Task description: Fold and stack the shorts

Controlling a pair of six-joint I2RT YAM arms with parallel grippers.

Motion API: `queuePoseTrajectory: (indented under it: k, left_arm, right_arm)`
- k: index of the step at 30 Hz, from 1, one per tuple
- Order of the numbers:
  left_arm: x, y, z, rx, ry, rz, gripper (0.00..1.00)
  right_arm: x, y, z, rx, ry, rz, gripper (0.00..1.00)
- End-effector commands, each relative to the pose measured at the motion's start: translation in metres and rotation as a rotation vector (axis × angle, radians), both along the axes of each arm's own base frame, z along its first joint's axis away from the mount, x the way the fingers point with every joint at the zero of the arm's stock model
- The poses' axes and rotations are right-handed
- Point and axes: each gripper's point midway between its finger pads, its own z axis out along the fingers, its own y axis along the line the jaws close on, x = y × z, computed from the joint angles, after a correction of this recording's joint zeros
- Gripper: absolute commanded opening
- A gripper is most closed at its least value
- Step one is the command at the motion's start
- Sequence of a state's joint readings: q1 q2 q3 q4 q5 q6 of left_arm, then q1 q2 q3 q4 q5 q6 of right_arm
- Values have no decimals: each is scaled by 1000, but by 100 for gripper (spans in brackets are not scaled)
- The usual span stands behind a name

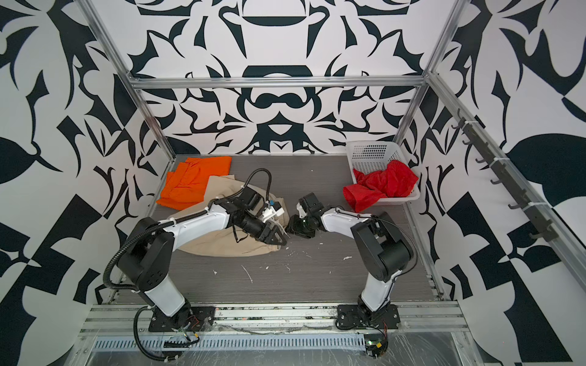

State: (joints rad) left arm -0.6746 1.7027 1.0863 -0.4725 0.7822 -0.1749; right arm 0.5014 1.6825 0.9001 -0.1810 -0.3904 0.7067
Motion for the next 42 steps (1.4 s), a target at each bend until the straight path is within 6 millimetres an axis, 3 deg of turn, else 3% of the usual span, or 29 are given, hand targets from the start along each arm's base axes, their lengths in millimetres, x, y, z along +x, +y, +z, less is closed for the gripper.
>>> queuePoseTrajectory:
  k: [1,5,11,15,19,29,31,35,38,42]
  left_arm:
    - [-8,11,1,18,11,18,76]
    - [14,27,-2,101,-86,165,80]
    - [58,66,7,115,-123,508,80]
    - [74,102,-4,156,-102,702,79]
    - [76,121,-11,148,-76,790,79]
    - [77,140,-18,186,-80,881,80]
    - [78,145,-19,205,-83,903,80]
    - [79,155,-6,217,-96,960,81]
    - [79,170,6,260,-112,1015,82]
    - [76,194,17,316,-126,1101,84]
  right_arm:
    - [-10,-30,21,-39,-36,-60,58]
    - [-38,-33,34,-8,-17,-47,63]
    - [-69,17,54,195,-22,-43,66]
    - [-71,48,57,294,-25,-59,66]
    - [-65,67,50,350,-5,-82,66]
    - [-50,96,21,428,59,-144,65]
    - [-48,101,12,442,80,-163,57]
    - [-34,101,22,507,45,-209,26]
    - [-18,81,35,496,0,-258,12]
    - [2,31,67,431,-92,-308,3]
